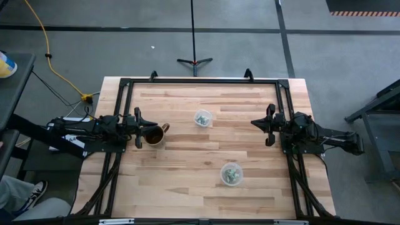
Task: Pick and place Stevia / Truvia into bins
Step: Return to Home Position
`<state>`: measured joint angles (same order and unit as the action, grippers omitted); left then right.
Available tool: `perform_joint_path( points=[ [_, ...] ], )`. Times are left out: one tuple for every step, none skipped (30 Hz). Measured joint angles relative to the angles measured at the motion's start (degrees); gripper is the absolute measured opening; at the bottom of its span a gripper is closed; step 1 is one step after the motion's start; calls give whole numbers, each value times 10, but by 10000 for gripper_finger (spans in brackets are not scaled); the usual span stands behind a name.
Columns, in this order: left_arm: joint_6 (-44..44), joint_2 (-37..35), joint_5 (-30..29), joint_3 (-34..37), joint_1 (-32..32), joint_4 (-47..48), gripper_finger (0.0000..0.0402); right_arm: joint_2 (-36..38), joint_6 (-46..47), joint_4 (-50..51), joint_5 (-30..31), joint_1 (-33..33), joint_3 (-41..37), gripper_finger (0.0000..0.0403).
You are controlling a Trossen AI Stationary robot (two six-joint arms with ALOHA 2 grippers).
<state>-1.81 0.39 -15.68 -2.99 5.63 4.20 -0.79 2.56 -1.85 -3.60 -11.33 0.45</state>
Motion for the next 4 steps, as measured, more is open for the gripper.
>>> perform_joint_path(
  points=[
    [0,0,0,0,0,0,85,0,0,0,0,0,0,0],
    [0,0,0,0,0,0,85,0,0,0,0,0,0,0],
    [0,0,0,0,0,0,85,0,0,0,0,0,0,0],
    [0,0,0,0,0,0,85,0,0,0,0,0,0,0]
  ],
)
